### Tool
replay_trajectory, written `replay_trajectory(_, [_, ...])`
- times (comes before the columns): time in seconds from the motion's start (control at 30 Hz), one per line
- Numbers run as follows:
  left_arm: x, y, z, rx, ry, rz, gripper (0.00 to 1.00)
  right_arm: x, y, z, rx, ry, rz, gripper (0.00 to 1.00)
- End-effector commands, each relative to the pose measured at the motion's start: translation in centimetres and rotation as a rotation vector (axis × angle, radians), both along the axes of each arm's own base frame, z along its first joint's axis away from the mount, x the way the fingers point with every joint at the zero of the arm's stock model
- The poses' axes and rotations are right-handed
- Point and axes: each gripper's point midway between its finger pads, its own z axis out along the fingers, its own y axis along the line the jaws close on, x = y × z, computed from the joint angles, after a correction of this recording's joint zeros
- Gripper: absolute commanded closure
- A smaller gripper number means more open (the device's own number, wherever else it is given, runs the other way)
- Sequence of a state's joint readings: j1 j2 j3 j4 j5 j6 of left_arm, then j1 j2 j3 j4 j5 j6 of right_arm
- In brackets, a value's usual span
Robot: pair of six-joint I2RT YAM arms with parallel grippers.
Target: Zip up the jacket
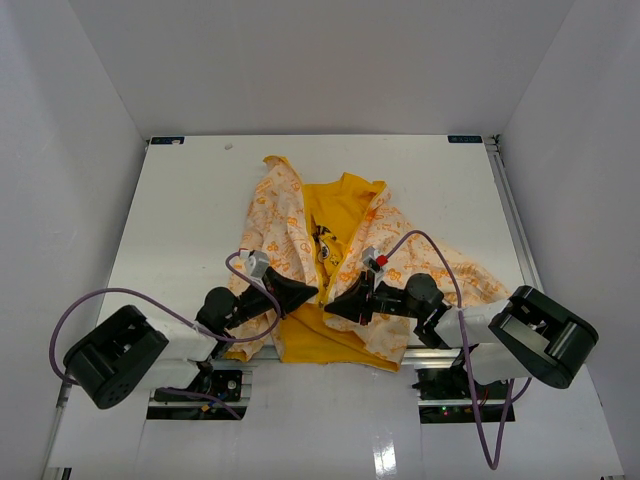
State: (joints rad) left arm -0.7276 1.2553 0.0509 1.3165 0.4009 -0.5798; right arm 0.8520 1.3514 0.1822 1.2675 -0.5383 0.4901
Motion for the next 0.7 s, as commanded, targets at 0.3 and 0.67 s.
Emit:
replay_trajectory(0.3, [-2.8, 3.1, 11.7, -0.353, -0.424, 0.028, 1.0, -0.1, 1.1, 3.4, 0.098, -0.06, 0.044, 0.92])
replay_trajectory(0.67, [-3.0, 3.6, 12.6, -0.369, -0.469, 0.052, 1.0, -0.4, 1.2, 3.3, 0.102, -0.035, 0.057, 0.92])
